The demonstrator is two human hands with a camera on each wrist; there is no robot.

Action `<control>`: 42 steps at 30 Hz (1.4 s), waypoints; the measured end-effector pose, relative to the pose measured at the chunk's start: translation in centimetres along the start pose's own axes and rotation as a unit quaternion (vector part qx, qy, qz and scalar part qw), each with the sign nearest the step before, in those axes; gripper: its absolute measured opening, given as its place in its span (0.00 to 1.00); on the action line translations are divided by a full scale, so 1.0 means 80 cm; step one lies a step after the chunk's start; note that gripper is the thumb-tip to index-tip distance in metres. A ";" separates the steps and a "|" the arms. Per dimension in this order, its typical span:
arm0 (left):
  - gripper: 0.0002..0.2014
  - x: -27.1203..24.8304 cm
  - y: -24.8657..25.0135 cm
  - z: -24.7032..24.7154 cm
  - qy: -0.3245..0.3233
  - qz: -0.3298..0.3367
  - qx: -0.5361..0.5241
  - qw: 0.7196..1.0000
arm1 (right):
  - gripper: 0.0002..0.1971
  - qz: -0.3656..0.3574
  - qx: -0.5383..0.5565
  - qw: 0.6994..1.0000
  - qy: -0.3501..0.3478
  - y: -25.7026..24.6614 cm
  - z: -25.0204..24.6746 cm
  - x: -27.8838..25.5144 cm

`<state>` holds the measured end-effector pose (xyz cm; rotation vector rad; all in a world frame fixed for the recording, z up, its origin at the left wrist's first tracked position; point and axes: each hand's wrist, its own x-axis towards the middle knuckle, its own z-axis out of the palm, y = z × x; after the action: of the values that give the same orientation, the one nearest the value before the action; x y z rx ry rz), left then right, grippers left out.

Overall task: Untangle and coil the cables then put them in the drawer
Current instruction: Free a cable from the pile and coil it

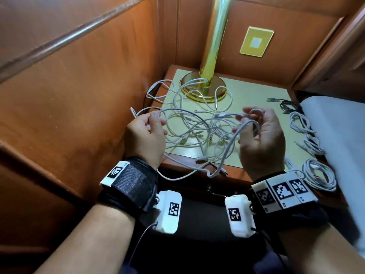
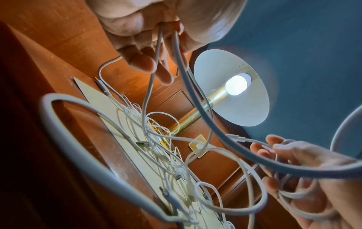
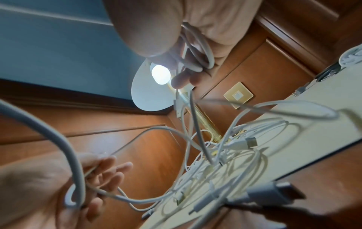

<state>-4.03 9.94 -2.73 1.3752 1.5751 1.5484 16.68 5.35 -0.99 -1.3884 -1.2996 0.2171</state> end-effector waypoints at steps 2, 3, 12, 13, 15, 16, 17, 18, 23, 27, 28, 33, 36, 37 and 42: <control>0.16 0.000 0.000 0.002 -0.012 0.008 -0.027 1.000 | 0.11 0.006 0.028 1.000 -0.007 -0.002 -0.004 0.000; 0.16 0.000 -0.001 0.003 -0.016 0.013 -0.029 0.999 | 0.11 0.005 0.037 0.999 -0.011 -0.003 -0.005 0.000; 0.16 -0.005 -0.001 0.005 -0.108 0.004 -0.044 0.993 | 0.05 0.138 0.227 0.956 -0.121 -0.025 -0.003 -0.005; 0.16 -0.007 0.001 0.005 -0.119 0.008 -0.048 0.992 | 0.04 0.166 0.253 0.940 -0.159 -0.025 -0.001 -0.006; 0.16 -0.010 0.006 0.004 -0.127 0.012 -0.065 0.990 | 0.03 0.204 0.237 0.914 -0.257 -0.022 0.002 -0.010; 0.16 -0.011 0.007 0.004 -0.127 0.013 -0.075 0.989 | 0.03 0.205 0.180 0.908 -0.318 -0.020 0.002 -0.011; 0.16 -0.012 0.008 0.004 -0.128 0.012 -0.086 0.988 | 0.05 0.195 0.090 0.901 -0.376 -0.017 0.000 -0.012; 0.16 -0.012 0.008 0.003 -0.131 0.011 -0.094 0.987 | 0.06 0.181 -0.006 0.891 -0.416 -0.013 -0.001 -0.012; 0.20 -0.013 0.011 -0.002 -0.171 -0.014 -0.120 0.978 | 0.05 0.178 -0.161 0.922 -0.303 0.009 -0.005 -0.004; 0.17 -0.021 0.022 -0.002 -0.223 -0.033 -0.143 0.964 | 0.15 0.179 -0.145 0.934 -0.273 0.012 -0.002 -0.004; 0.17 -0.022 0.022 -0.001 -0.231 -0.036 -0.145 0.961 | 0.13 0.167 -0.136 0.938 -0.271 0.008 -0.001 -0.005; 0.17 -0.023 0.023 -0.001 -0.261 -0.053 -0.178 0.947 | 0.17 0.101 -0.119 0.919 -0.362 -0.002 0.004 -0.012; 0.13 -0.021 0.023 -0.002 -0.266 -0.069 -0.201 0.940 | 0.08 0.092 -0.150 0.921 -0.348 0.000 0.009 -0.014; 0.12 -0.020 0.023 -0.001 -0.269 -0.073 -0.195 0.940 | 0.04 0.091 -0.150 0.934 -0.311 0.001 0.010 -0.012; 0.08 -0.021 0.020 0.006 -0.275 -0.128 -0.141 0.942 | 0.09 0.105 -0.013 0.987 -0.125 0.002 0.008 -0.001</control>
<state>-2.53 8.32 -1.78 1.2395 1.0868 1.0578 16.26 5.70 -1.41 -1.5584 -1.3617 0.5329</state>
